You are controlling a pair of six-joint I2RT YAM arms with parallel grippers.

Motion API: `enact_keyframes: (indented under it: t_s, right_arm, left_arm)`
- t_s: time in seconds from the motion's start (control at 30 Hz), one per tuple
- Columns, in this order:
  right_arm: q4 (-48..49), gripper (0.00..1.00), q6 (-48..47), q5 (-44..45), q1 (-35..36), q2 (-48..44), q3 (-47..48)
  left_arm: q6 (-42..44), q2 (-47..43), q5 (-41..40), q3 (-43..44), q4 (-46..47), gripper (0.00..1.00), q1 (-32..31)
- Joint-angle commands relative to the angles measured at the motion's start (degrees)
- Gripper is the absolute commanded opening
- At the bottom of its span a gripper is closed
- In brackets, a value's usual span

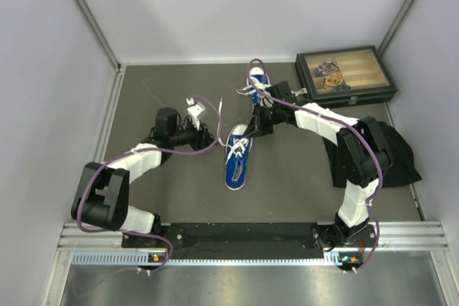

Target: Tie the shoes

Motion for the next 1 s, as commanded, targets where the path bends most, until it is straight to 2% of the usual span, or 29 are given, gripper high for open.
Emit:
enact_keyframes:
  t_s: [0.0,0.13,0.33,0.63,0.87,0.97]
  right_arm:
    - [-1.46,0.00,-3.13,2.55,-0.04,-3.87,2.57]
    - [-3.58,0.00,-4.63,3.78,-0.03,-3.60,4.59]
    - [-6.04,0.00,-6.91,5.71,0.14,-5.62,5.38]
    - [-8.15,0.00,-9.02,5.54,1.02,-4.13,7.05]
    - [-8.94,0.00,-9.64,6.07,1.37,-4.13,7.32]
    - [-9.12,0.00,-9.90,6.59,1.28,-4.57,7.14]
  left_arm:
    - [1.14,4.23,-3.86,8.21,-7.63,0.43,5.33]
    - [-0.97,11.02,-4.92,17.61,-12.82,0.44,5.77]
    - [-3.61,17.00,-9.04,22.54,-10.88,0.43,5.34]
    - [-3.44,25.53,-15.28,28.52,-11.85,0.46,0.95]
    - [-3.18,30.54,-24.15,34.59,-16.24,0.46,-3.80]
    - [-2.47,32.03,-30.30,36.96,-20.18,0.45,-6.09]
